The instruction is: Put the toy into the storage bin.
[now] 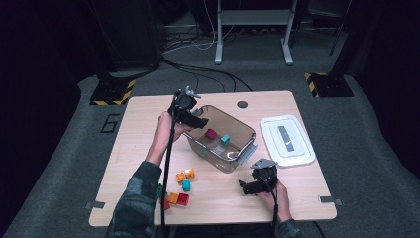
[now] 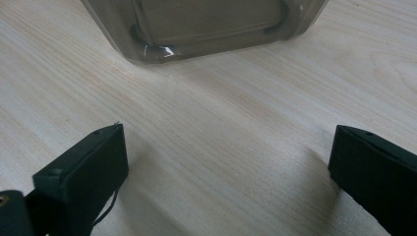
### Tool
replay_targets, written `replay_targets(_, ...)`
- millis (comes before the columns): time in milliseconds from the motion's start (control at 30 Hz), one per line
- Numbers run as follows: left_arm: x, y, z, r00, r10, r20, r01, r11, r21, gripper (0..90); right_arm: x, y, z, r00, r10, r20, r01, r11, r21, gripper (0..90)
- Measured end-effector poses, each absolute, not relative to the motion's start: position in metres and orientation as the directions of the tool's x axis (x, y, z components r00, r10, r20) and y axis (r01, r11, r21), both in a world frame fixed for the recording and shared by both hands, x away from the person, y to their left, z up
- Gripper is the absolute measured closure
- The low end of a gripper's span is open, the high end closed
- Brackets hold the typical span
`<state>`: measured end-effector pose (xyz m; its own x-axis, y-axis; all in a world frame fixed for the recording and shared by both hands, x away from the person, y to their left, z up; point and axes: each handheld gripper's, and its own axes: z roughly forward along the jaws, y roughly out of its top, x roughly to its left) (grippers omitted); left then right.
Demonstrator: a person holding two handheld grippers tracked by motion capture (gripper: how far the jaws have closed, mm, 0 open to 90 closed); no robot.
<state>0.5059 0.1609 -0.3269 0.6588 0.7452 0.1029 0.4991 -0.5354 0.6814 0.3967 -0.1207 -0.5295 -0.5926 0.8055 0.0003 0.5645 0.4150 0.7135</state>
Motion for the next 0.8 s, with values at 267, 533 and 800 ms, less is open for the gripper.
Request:
replay_targets(267, 0.488, 0.183, -0.329, 0.647, 0.755, 0.107, 0.497, -0.524, 0.692, 13.8, 0.397, -0.121, -0.530, -0.593, 0.805, 0.000, 0.564, 0.416, 0.714, 0.8)
replay_targets(533, 0.471, 0.201, -0.337, 0.634, 0.768, 0.096, 0.499, -0.501, 0.707, 11.2, 0.397, -0.121, -0.529, -0.592, 0.806, 0.000, 0.564, 0.415, 0.714, 0.8)
replay_targets(800, 0.457, 0.217, -0.351, 0.626, 0.773, 0.099, 0.518, -0.507, 0.689, 9.1, 0.397, -0.121, -0.530, -0.592, 0.806, -0.003, 0.564, 0.417, 0.713, 0.8)
